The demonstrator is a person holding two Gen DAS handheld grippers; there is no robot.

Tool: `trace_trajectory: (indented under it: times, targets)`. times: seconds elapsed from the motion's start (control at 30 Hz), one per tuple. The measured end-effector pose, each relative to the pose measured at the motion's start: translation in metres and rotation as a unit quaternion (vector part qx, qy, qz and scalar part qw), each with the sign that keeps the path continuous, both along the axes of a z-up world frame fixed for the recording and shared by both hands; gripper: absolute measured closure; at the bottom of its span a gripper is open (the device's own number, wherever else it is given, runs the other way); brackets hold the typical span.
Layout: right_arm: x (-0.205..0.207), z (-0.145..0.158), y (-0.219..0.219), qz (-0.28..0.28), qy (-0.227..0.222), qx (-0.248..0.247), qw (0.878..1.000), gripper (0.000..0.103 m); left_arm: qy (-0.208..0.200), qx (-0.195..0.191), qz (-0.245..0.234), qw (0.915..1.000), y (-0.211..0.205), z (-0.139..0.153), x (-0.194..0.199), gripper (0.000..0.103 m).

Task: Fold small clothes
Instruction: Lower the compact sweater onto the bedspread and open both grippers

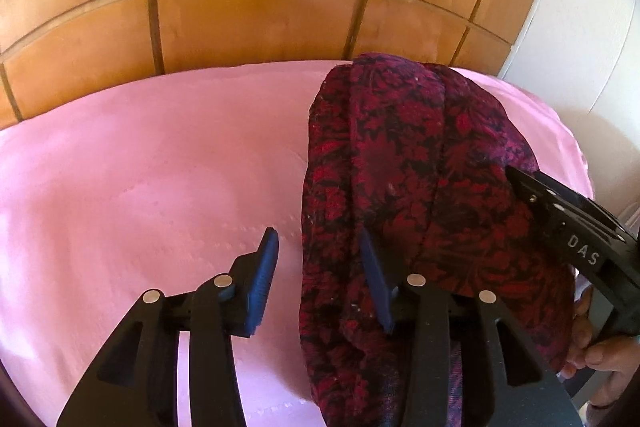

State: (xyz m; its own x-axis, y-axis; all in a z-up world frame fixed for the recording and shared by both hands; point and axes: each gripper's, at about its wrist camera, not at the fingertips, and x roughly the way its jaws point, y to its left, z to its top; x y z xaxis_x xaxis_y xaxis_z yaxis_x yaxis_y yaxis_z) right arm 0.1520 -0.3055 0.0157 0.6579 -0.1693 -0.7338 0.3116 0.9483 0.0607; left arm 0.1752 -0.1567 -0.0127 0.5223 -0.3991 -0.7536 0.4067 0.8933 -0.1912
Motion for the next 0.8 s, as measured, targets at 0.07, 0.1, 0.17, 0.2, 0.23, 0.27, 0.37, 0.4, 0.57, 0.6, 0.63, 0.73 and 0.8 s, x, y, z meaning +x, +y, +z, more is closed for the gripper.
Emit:
trace_trajectory:
  times: [0.07, 0.1, 0.17, 0.2, 0.23, 0.27, 0.37, 0.4, 0.57, 0.6, 0.63, 0.73, 0.8]
  targets:
    - [-0.003, 0.006, -0.002, -0.009, -0.003, 0.007, 1.000, 0.041, -0.009, 0.002, 0.002, 1.0000, 0.001, 0.005, -0.005, 0.061]
    - [-0.005, 0.010, -0.002, -0.014, -0.004, 0.010, 1.000, 0.039, -0.014, 0.002, 0.002, 0.9999, 0.002, 0.007, -0.008, 0.061]
    - [-0.011, 0.015, -0.004, -0.027, -0.007, 0.021, 0.999, 0.027, -0.027, 0.003, 0.003, 0.9996, 0.004, 0.012, -0.015, 0.061]
    - [-0.015, 0.017, -0.005, -0.030, -0.010, 0.031, 0.999, 0.026, -0.033, 0.003, 0.003, 0.9995, 0.005, 0.015, -0.019, 0.061]
    - [-0.018, 0.019, -0.004, -0.031, -0.011, 0.035, 0.999, 0.025, -0.037, 0.003, 0.003, 0.9993, 0.005, 0.016, -0.021, 0.061]
    - [-0.022, 0.021, -0.002, -0.031, -0.013, 0.035, 0.999, 0.024, -0.042, 0.004, 0.003, 0.9991, 0.006, 0.018, -0.024, 0.058]
    - [-0.030, 0.026, 0.006, -0.034, -0.013, 0.024, 0.999, 0.024, -0.048, 0.000, 0.006, 0.9988, 0.010, 0.022, -0.029, 0.057]
    - [-0.032, 0.028, 0.009, -0.034, -0.014, 0.023, 0.999, 0.024, -0.048, -0.001, 0.007, 0.9988, 0.010, 0.023, -0.030, 0.057]
    - [-0.043, 0.033, 0.027, -0.027, -0.022, 0.019, 0.999, 0.022, -0.059, 0.000, 0.010, 0.9982, 0.014, 0.028, -0.038, 0.057]
    - [-0.045, 0.032, 0.032, -0.023, -0.020, 0.017, 0.999, 0.022, -0.061, 0.001, 0.010, 0.9981, 0.014, 0.028, -0.040, 0.057]
    - [-0.046, 0.031, 0.035, -0.020, -0.016, 0.018, 0.999, 0.021, -0.063, 0.002, 0.011, 0.9980, 0.015, 0.027, -0.041, 0.055]
    - [-0.047, 0.017, 0.050, -0.011, 0.007, 0.005, 1.000, 0.017, -0.055, 0.010, 0.016, 0.9983, 0.015, 0.021, -0.038, 0.050]
    - [-0.047, 0.011, 0.059, -0.009, 0.009, -0.022, 1.000, 0.017, -0.050, 0.013, 0.020, 0.9985, 0.017, 0.017, -0.037, 0.050]
